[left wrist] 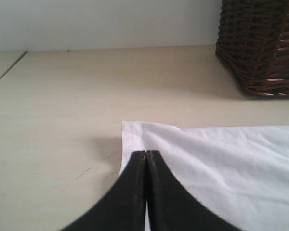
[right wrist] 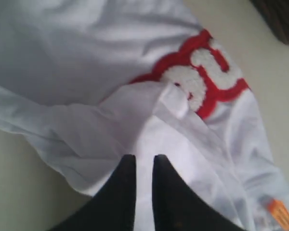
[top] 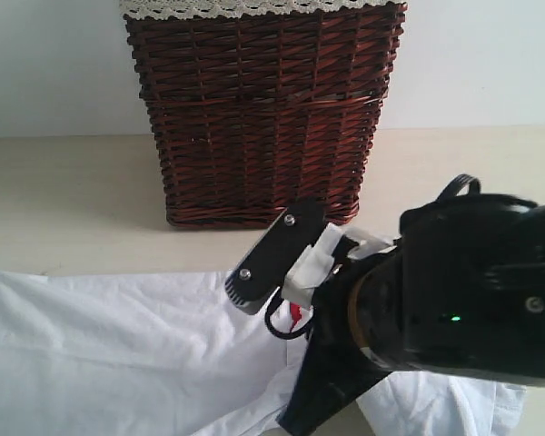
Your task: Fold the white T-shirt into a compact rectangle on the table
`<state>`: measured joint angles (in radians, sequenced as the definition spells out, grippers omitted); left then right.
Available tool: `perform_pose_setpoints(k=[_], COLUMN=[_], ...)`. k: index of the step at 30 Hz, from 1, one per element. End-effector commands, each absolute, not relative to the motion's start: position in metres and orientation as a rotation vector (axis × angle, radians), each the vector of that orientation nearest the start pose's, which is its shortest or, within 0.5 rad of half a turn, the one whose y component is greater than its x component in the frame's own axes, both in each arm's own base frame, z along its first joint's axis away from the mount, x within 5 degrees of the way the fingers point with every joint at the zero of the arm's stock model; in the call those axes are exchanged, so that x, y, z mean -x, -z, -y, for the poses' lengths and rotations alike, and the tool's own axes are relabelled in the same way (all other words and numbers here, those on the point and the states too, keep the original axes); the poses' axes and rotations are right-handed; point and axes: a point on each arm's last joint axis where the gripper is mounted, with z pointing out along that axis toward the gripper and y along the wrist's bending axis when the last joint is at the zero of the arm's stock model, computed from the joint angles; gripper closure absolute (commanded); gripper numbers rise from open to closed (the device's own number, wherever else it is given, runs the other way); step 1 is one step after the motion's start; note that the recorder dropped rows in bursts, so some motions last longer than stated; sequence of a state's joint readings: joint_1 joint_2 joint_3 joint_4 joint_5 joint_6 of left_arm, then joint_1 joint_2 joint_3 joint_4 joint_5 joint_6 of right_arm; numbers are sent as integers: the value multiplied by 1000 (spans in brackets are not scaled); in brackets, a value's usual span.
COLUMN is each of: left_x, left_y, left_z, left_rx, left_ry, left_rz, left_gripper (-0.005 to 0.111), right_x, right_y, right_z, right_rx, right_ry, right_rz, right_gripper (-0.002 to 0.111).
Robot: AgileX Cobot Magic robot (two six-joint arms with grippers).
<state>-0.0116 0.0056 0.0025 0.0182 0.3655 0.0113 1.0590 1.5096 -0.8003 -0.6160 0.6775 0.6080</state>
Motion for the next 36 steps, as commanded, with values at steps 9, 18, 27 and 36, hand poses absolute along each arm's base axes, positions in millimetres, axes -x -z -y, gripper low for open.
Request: perform_pose_setpoints(k=[9,18,27,36], left_x=[-53,-53,-53,-53], left_y=[-181,-181,-181,-181], left_z=[0,0,0,0], left_rx=[-32,-32,-32,-32], left_ry=[-25,-25,-25,-25], left_rz=[-1841,-1841,-1841,-1841], left_gripper=[107,107,107,107], right_x=[-172,-175,-161,-155], right_y=[-145,-184,-157,-177], right_z=[-227,-226,-227,-210], right_rx=[1257,1174,1250,1192], right_ry=[342,295,234,313], right_rz=[-2417,-2346,-2535,-2580], right_gripper=[108,108,108,108])
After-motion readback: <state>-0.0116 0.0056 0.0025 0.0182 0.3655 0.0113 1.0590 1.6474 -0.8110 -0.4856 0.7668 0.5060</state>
